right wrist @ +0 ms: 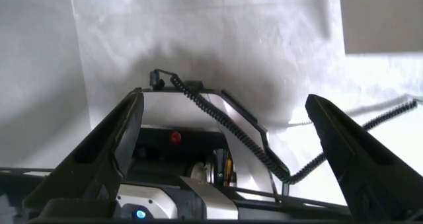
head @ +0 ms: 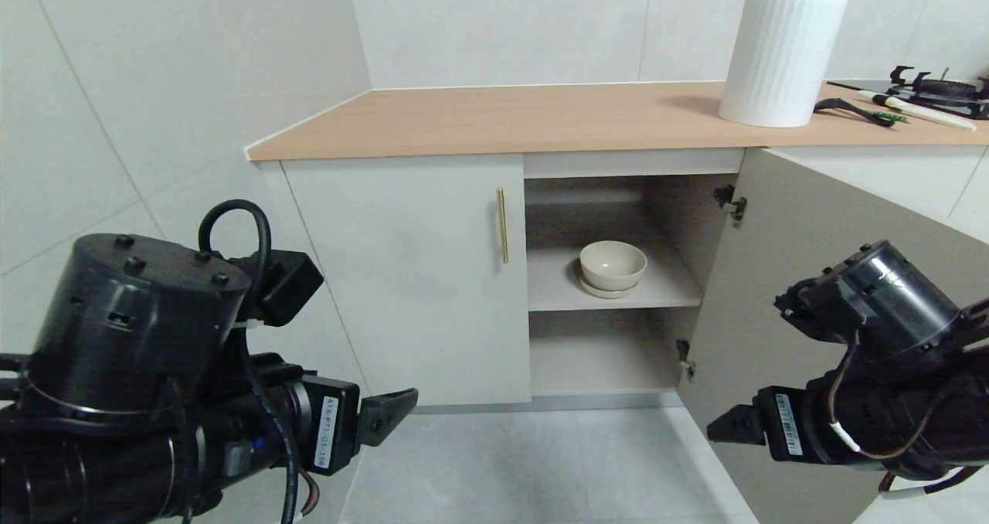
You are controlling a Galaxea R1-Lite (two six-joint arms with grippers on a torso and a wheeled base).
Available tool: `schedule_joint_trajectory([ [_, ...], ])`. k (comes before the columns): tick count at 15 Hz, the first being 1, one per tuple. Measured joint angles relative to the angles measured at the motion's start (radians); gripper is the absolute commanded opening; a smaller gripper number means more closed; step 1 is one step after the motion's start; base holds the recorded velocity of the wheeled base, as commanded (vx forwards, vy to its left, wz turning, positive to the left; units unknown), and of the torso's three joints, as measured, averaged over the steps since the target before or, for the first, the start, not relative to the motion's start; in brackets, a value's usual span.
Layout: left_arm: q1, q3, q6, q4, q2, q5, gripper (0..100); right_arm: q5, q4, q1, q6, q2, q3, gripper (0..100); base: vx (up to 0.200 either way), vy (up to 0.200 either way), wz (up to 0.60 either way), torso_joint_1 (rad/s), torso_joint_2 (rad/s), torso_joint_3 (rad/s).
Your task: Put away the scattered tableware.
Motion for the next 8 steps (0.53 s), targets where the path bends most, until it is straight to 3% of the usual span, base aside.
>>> schedule_joint_trajectory([
  [6,0.000,0.002,0.001,-0.001,0.001,0.000,100,-0.040,0.074,0.031,-0.060,-0.082,0.024,100,0.000,0.000,0.00,0.000,0.00,0.000],
  [8,0.000,0.003,0.004,0.000,0.001,0.013,100,-0.074,0.130,0.031,-0.071,-0.100,0.019,100,0.000,-0.200,0.00,0.000,0.01,0.000],
])
